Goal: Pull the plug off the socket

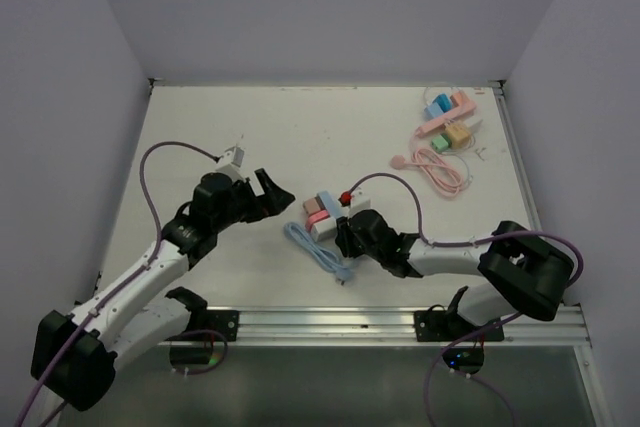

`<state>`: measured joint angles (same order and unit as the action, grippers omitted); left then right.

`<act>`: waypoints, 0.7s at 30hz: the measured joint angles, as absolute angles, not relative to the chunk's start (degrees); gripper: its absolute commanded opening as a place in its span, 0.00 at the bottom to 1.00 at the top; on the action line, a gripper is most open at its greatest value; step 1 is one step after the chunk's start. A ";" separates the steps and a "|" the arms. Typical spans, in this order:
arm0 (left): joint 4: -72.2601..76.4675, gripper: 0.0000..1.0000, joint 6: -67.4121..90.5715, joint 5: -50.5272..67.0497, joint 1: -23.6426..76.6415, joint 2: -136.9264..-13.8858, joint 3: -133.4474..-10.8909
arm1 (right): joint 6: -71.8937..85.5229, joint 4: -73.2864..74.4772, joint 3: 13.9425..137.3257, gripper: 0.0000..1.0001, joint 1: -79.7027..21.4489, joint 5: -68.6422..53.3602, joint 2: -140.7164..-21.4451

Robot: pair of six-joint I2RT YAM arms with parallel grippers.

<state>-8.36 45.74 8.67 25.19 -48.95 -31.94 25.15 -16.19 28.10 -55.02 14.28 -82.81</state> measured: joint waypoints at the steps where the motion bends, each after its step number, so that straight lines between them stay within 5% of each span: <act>1: -7.55 0.96 46.30 7.75 26.89 -50.85 -32.01 | 25.26 -16.78 27.77 0.00 -55.02 14.26 -82.74; 10: -0.93 0.95 50.83 -0.03 38.13 -65.67 -34.72 | 26.61 -21.12 25.69 0.00 -54.98 13.96 -82.72; 21: 4.45 0.99 60.53 -7.42 47.92 -67.13 -31.66 | 31.73 -24.34 24.05 0.00 -51.46 10.66 -82.35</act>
<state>4.45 60.53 -7.42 47.92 -67.13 -31.66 31.73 -24.34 24.05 -51.46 10.66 -82.35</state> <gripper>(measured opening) 0.987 0.350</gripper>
